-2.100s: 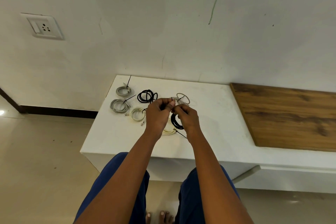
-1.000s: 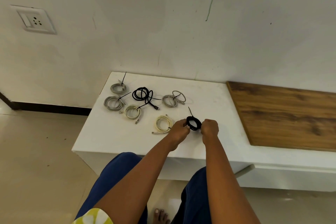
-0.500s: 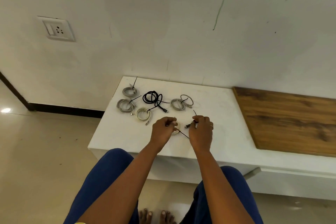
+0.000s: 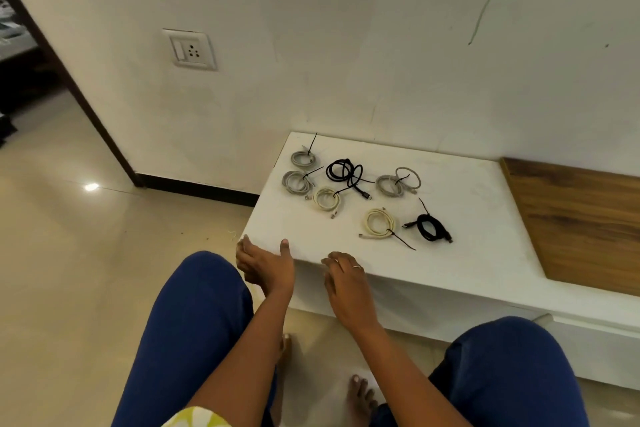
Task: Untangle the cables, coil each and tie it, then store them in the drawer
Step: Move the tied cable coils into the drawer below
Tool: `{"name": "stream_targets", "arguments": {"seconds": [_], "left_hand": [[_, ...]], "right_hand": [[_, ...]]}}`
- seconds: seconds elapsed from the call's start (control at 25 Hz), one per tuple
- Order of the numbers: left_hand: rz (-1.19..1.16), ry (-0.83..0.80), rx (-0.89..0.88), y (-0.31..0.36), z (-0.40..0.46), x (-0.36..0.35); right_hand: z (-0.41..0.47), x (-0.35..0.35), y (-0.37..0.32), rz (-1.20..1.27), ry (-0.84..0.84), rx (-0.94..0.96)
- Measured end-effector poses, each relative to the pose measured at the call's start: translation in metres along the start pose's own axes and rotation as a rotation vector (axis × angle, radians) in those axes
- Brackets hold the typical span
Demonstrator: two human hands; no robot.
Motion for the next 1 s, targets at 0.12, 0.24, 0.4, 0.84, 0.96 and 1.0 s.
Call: {"name": "stream_targets", "arguments": {"seconds": [0.12, 0.24, 0.4, 0.84, 0.96, 1.0], "left_hand": [[-0.069, -0.065, 0.039, -0.011, 0.021, 0.008], [-0.125, -0.117, 0.078, -0.021, 0.032, 0.018], [-0.053, -0.127, -0.005, -0.025, 0.033, 0.025], [0.305, -0.022, -0.366, -0.017, -0.032, 0.005], [0.226, -0.589, -0.691, -0.004, -0.052, -0.012], [0.256, -0.809, -0.680, 0.000, -0.056, -0.016]], "right_hand": [[-0.004, -0.002, 0.001, 0.040, -0.021, -0.020], [-0.006, 0.000, 0.003, 0.058, -0.023, -0.023], [-0.009, 0.003, 0.012, 0.054, -0.079, 0.003], [-0.029, 0.020, 0.042, 0.004, -0.220, -0.124], [-0.031, 0.026, 0.048, 0.188, -0.313, -0.301], [-0.031, 0.027, 0.049, 0.199, -0.345, -0.328]]}}
Point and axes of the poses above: each hand's wrist, its own z-axis towards the middle knuckle, its own x-axis out of the back of the hand, y = z × x, the point moved 1 cm from there along z, towards the middle knuckle, and after that the axes turned 2 degrees about -y, right-handed, at the moved point
